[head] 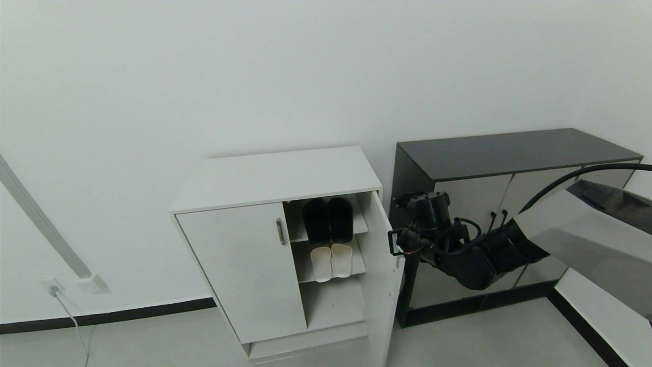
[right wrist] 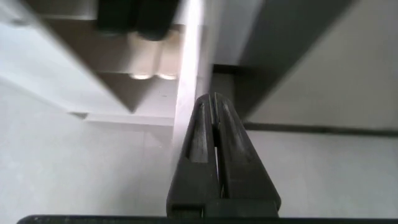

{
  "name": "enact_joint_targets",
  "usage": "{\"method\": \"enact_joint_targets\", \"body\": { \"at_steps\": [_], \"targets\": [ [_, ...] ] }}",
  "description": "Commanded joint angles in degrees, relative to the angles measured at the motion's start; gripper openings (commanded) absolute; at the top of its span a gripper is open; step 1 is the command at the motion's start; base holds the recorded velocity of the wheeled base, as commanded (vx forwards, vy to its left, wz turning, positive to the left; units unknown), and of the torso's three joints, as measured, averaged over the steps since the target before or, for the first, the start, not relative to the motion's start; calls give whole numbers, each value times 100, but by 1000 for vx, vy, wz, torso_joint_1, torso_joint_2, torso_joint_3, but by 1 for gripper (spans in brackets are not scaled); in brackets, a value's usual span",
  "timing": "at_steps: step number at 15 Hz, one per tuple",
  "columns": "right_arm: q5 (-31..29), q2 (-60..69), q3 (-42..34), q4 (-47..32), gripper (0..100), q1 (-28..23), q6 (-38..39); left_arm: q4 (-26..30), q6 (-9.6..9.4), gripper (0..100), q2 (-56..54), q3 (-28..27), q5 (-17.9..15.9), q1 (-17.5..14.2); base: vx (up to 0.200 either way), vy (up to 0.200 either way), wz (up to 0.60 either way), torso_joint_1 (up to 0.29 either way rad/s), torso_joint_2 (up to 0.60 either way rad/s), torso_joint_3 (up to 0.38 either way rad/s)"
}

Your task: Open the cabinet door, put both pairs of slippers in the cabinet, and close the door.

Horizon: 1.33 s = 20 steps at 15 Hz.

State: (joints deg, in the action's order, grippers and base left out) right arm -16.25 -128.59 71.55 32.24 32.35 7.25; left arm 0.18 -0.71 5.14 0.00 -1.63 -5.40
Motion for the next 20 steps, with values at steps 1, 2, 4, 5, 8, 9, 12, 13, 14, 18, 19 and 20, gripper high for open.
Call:
{"method": "enact_joint_targets", "body": {
  "at_steps": [1,2,4,5,8,9,12,13,14,18,19,20],
  "targets": [
    [8,176,-123,28,0,175,4,-1,0,0,4,0,-4,-5,0,0,0,0,0,0],
    [34,273,-220,28,0,289,31,-1,0,0,4,0,5,-5,0,0,0,0,0,0],
    [61,405,-396,54,0,570,171,-1,0,0,4,0,-4,4,0,0,0,0,0,0],
    [201,457,-536,247,0,720,171,-1,0,0,4,0,5,4,0,0,0,0,0,0],
    [254,589,-879,792,0,869,-66,-1,9,0,4,0,-4,-5,0,0,0,0,0,0],
    [245,659,-958,810,0,869,-84,-1,9,0,4,0,5,-5,0,0,0,0,0,0],
    [219,739,-1196,1047,0,878,-233,-1,9,0,4,0,5,-5,0,0,0,0,0,0],
    [219,730,-1284,1240,0,878,-339,-1,9,0,4,0,5,-5,0,0,0,0,0,0],
    [219,730,-1301,1328,0,878,-347,-1,9,0,4,0,5,-5,0,0,600,-7,-2,2],
    [412,730,-1345,1381,0,852,-312,-1,9,0,4,0,5,-5,0,0,600,4,5,1],
    [614,730,-1407,1478,0,816,-303,-1,9,0,4,0,5,-5,0,0,0,0,0,0],
    [685,721,-1459,1557,0,781,-303,-1,9,0,4,0,5,-5,0,0,0,0,0,0]
  ]
}}
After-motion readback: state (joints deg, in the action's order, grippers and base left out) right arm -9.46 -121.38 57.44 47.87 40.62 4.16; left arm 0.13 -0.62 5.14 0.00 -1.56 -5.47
